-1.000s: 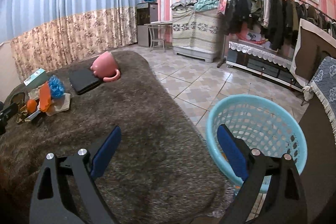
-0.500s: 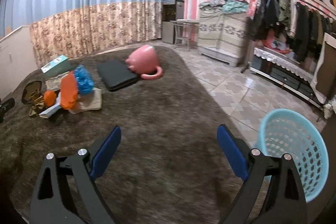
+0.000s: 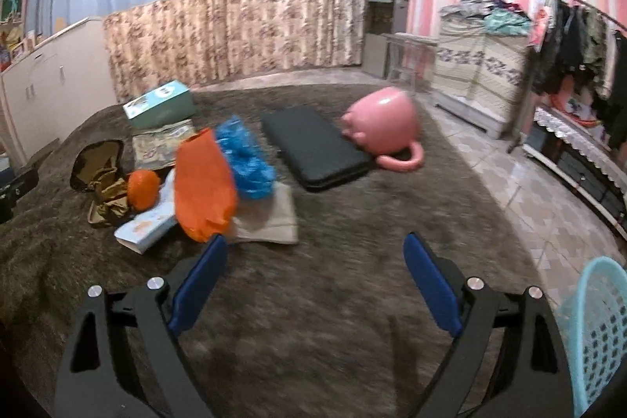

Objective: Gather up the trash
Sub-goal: 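Return both tools over the rug toward the orange bag, then grasp the orange bag with the right tool while the left tool approaches the white card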

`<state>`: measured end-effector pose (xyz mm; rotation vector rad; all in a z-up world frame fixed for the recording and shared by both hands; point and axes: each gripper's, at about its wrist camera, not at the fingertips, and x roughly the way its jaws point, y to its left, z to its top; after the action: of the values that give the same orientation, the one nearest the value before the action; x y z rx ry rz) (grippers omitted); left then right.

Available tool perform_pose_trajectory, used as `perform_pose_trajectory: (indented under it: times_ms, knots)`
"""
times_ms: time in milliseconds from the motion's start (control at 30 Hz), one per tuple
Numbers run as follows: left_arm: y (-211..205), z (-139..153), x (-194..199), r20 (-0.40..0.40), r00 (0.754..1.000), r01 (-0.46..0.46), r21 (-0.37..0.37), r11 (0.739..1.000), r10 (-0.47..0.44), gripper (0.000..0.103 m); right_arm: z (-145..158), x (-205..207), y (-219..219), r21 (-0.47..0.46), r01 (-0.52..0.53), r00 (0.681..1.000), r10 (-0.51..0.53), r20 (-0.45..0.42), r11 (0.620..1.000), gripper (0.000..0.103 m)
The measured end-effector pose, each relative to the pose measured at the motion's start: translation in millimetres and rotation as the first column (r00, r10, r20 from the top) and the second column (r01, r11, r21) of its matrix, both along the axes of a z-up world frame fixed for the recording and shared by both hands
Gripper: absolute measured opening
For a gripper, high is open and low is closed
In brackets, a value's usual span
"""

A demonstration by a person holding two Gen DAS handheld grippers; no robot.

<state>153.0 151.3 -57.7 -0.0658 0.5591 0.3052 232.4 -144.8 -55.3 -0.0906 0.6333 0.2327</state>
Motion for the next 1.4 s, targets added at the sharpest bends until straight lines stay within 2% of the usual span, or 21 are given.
perform_pose_trajectory:
  times_ms: [67, 200, 233, 267, 433, 567, 833, 933, 1067, 1233, 1400]
  knots:
    - [-0.1, -2.7, 1.1, -0.007, 1.0, 0.003, 0.001, 1.0, -0.003, 0.097, -3.4, 8.5, 11.1, 0.01, -0.037, 0.999, 0.038, -0.029, 0.999, 0.072]
    - [-2.8, -6.5, 2.0, -0.017, 1.0, 0.009, 0.011, 1.0, -0.008, 0.097, -8.2, 19.2, 30.0, 0.033, -0.098, 0.993, 0.1, -0.06, 0.995, 0.066]
    - [-3.4, -7.1, 3.1, -0.02, 1.0, 0.01, 0.011, 1.0, -0.01, 0.097, -9.5, 21.9, 35.2, 0.038, -0.113, 0.991, 0.115, -0.066, 0.993, 0.062]
    - [-3.8, -7.6, 3.5, -0.022, 1.0, 0.012, 0.011, 1.0, -0.012, 0.097, -10.4, 24.1, 38.0, 0.045, -0.122, 0.989, 0.125, -0.073, 0.991, 0.052]
    - [-12.4, -6.1, 4.3, -0.024, 0.999, 0.029, 0.022, 0.999, -0.028, 0.097, -14.9, 28.2, 46.2, 0.12, -0.166, 0.977, 0.179, -0.112, 0.979, 0.019]
    - [-22.4, -6.0, 5.5, -0.027, 0.998, 0.054, 0.042, 0.998, -0.053, 0.097, -10.7, 18.0, 42.6, 0.145, -0.188, 0.974, 0.204, -0.1, 0.971, 0.009]
    - [-38.4, -4.8, 7.2, -0.031, 0.996, 0.088, 0.038, 0.995, -0.087, 0.097, 11.9, -17.2, 3.2, 0.128, -0.165, 0.985, 0.169, -0.024, 0.978, 0.005]
    - [-43.9, -5.7, 7.6, -0.036, 0.994, 0.105, 0.031, 0.994, -0.104, 0.097, 17.5, -35.1, -18.2, 0.07, -0.12, 0.993, 0.12, 0.005, 0.99, 0.005]
    - [-57.8, -6.8, 11.4, -0.049, 0.988, 0.147, -0.004, 0.989, -0.147, 0.097, 17.9, -45.4, -57.0, 0.043, -0.036, 0.999, 0.035, 0.016, 0.998, 0.005]
    - [-86.8, -9.1, 25.6, -0.078, 0.969, 0.229, -0.059, 0.972, -0.233, 0.097, 9.9, -48.5, -100.1, 0.073, 0.066, 0.998, -0.066, -0.002, 0.995, 0.005]
    - [-118.0, -20.3, 38.9, -0.118, 0.946, 0.291, -0.099, 0.952, -0.301, 0.097, -0.2, -52.7, -123.5, 0.1, 0.128, 0.992, -0.127, -0.02, 0.987, 0.005]
